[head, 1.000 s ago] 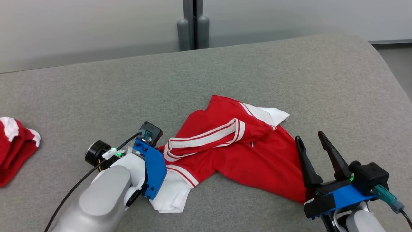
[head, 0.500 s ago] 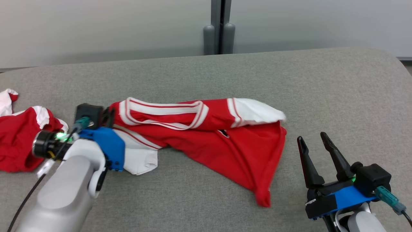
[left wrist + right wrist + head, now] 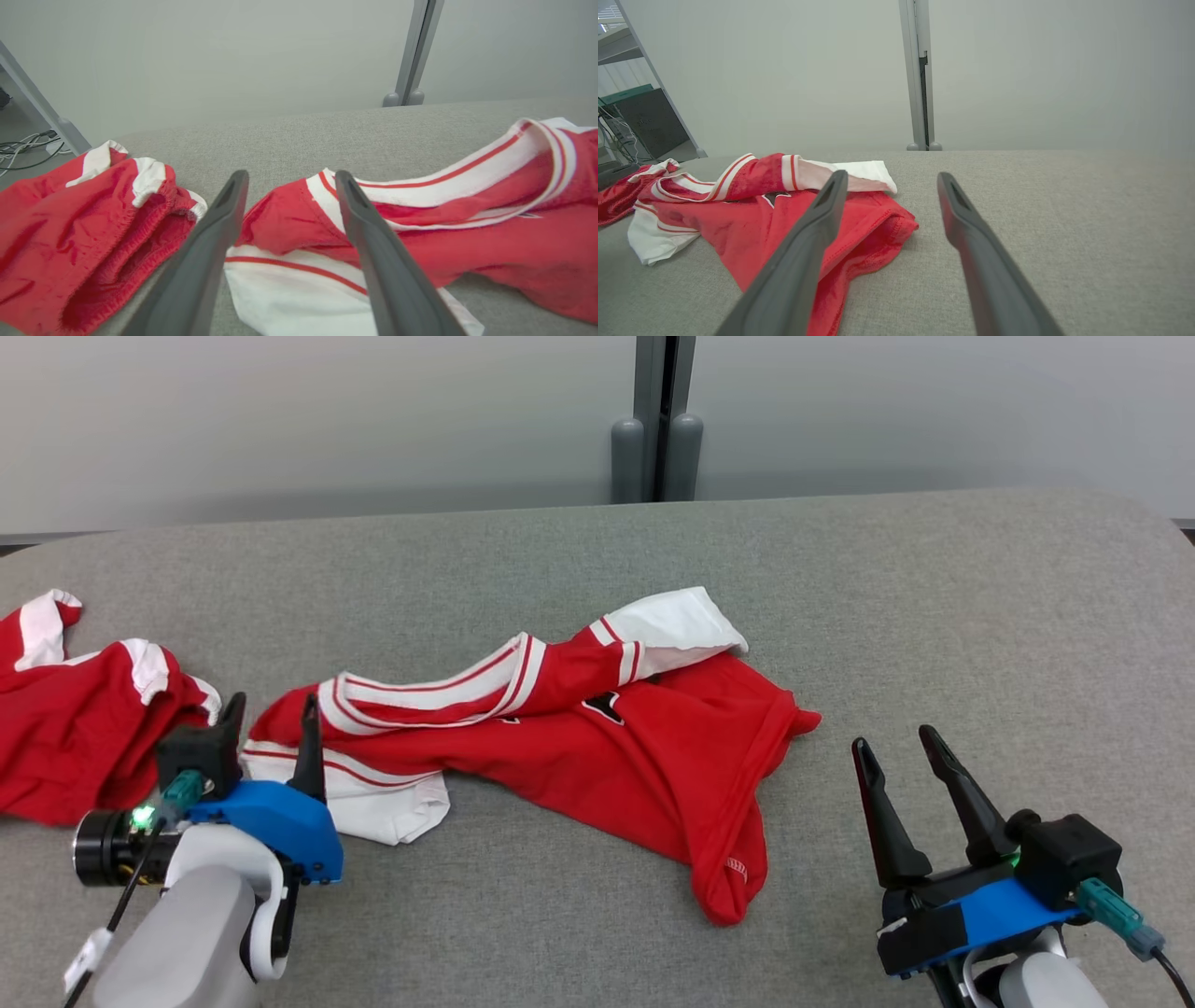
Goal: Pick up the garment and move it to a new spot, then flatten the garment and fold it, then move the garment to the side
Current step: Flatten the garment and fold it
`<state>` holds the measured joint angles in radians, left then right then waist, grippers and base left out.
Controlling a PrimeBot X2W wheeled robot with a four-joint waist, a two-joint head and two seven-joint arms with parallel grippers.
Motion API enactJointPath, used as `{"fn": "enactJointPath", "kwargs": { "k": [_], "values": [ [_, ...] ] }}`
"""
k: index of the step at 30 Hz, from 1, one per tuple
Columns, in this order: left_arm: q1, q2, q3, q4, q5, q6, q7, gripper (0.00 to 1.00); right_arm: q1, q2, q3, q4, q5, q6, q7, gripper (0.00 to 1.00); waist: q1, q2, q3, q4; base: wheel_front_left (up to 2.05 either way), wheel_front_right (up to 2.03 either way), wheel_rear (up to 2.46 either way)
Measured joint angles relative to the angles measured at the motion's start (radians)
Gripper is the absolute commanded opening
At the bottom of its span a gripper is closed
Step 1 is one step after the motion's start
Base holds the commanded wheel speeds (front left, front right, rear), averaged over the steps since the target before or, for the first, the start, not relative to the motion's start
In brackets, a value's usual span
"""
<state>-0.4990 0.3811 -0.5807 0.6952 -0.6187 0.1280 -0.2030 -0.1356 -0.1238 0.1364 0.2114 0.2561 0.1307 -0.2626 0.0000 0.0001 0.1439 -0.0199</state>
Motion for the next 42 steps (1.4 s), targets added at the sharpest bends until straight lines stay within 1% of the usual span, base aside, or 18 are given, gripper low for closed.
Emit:
{"fn": "enactJointPath", "kwargs": {
  "k": [3, 6, 7, 11, 16, 19, 23, 29, 32, 35, 42],
  "values": [
    [0.032, -0.005, 0.024, -0.028, -0.003, 0.017, -0.043, 1.00, 0.002, 0.002, 0.000, 0.004, 0.000, 0.000, 0.000, 1.00, 0.0000, -0.0001, -0.011, 0.000, 0.00, 0.00, 0.00],
    [0.073, -0.008, 0.053, -0.071, 0.021, 0.033, -0.056, 1.00, 0.009, 0.002, -0.004, 0.005, 0.003, 0.000, 0.000, 1.00, 0.0000, 0.0000, -0.023, 0.002, 0.00, 0.00, 0.00],
    [0.089, -0.009, 0.071, -0.104, 0.033, 0.044, -0.057, 1.00, 0.016, 0.001, -0.009, 0.006, 0.003, 0.000, 0.000, 1.00, 0.0000, -0.0001, -0.027, 0.004, 0.00, 0.00, 0.00],
    [0.178, -0.028, 0.171, -0.267, 0.126, 0.077, -0.059, 1.00, 0.031, 0.001, -0.022, 0.006, 0.005, 0.000, 0.000, 1.00, 0.0000, -0.0003, -0.039, 0.015, 0.00, 0.00, 0.00],
    [0.306, -0.071, 0.292, -0.408, 0.235, 0.076, -0.059, 1.00, 0.060, 0.006, -0.032, 0.009, 0.006, 0.000, 0.000, 1.00, 0.0000, -0.0003, -0.047, 0.031, 0.00, 0.00, 0.00],
    [0.367, -0.106, 0.344, -0.463, 0.306, 0.065, -0.059, 1.00, 0.068, 0.008, -0.036, 0.011, 0.007, 0.000, 0.000, 1.00, 0.0000, -0.0003, -0.051, 0.039, 0.00, 0.00, 0.00],
    [0.428, -0.149, 0.414, -0.514, 0.374, 0.046, -0.060, 1.00, 0.084, 0.012, -0.037, 0.016, 0.007, 0.000, 0.000, 1.00, 0.0000, -0.0003, -0.056, 0.045, 0.00, 0.00, 0.00],
    [0.489, -0.207, 0.501, -0.537, 0.437, 0.002, -0.060, 1.00, 0.097, 0.008, -0.015, 0.036, 0.003, 0.000, 0.000, 1.00, 0.0000, -0.0003, -0.060, 0.051, 0.00, 0.00, 0.00],
    [0.493, -0.228, 0.531, -0.536, 0.460, -0.024, -0.060, 1.00, 0.095, 0.002, 0.030, 0.055, -0.002, 0.000, 0.000, 1.00, 0.0000, -0.0003, -0.059, 0.053, 0.00, 0.00, 0.00],
    [0.492, -0.240, 0.549, -0.536, 0.483, -0.047, -0.060, 1.00, 0.090, -0.004, 0.102, 0.092, 0.000, 0.000, 0.000, 1.00, 0.0000, -0.0003, -0.057, 0.058, 0.00, 0.00, 0.00],
    [0.474, -0.273, 0.584, -0.529, 0.517, -0.080, -0.060, 1.00, 0.037, -0.002, 0.228, 0.204, 0.018, 0.000, 0.006, 1.00, 0.0000, -0.0001, -0.045, 0.070, 0.00, 0.00, 0.00]
  ]
}}
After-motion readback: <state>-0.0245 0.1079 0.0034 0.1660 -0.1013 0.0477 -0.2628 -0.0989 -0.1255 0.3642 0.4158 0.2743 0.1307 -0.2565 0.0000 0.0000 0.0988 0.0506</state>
